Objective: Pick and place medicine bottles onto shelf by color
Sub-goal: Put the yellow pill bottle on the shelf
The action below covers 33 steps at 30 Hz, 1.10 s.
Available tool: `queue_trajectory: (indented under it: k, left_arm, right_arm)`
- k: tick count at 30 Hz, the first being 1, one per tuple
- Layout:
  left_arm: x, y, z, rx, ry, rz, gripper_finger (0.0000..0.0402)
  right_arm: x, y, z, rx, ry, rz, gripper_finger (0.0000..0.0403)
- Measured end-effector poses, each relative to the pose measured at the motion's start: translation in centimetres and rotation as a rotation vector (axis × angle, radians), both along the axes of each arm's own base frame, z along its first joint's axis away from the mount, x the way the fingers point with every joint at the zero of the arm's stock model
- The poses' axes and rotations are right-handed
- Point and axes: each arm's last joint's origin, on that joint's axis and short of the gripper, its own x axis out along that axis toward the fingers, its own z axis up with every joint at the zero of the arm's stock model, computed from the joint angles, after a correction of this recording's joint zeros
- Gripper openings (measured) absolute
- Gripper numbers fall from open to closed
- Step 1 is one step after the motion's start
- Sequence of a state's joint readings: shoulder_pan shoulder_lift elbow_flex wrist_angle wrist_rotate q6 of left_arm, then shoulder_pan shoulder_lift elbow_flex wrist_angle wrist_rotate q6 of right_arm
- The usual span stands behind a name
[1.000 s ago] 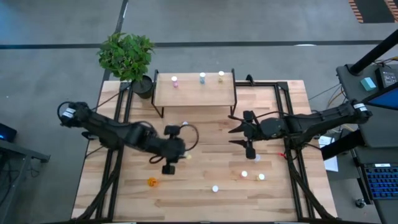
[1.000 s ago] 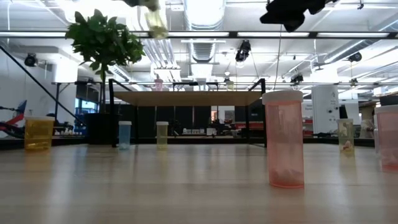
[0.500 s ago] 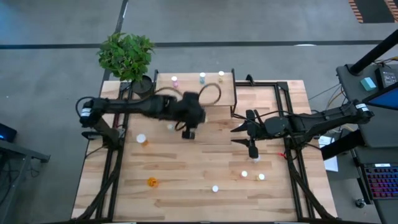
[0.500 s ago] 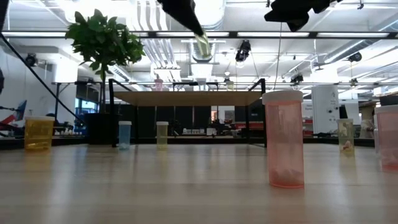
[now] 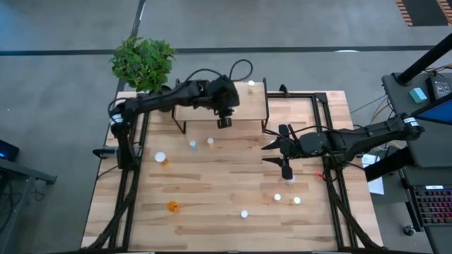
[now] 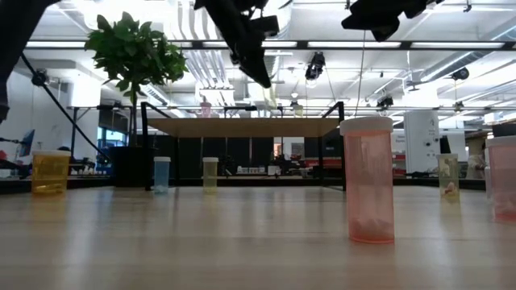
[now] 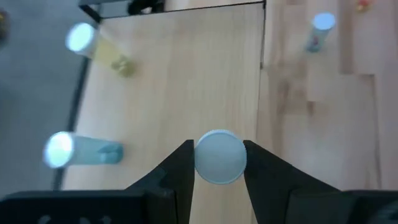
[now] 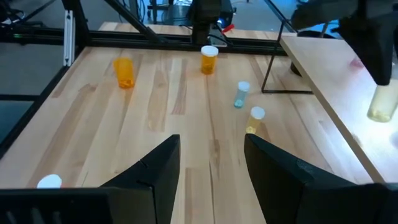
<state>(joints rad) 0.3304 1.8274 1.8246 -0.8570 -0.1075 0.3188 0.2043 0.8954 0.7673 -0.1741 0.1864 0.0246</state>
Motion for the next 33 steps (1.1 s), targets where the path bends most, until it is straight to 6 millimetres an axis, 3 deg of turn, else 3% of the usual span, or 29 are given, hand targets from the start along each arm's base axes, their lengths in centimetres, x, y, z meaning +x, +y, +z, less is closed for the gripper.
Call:
queue_trajectory:
  k: [9,33]
  left_arm:
    - [-0.1,1.9,-0.4,-0.032,-0.005,0.030,0.0102]
    - [-0.1,2.0,-0.7,-0.041,-0.008,0.046,0.0105]
  right_arm:
    - [0.0,0.0,-0.1,-0.003,0.003,0.001,0.0169]
    - [0.1,0.0,-0.1,-0.001,0.007,0.000,0.0169]
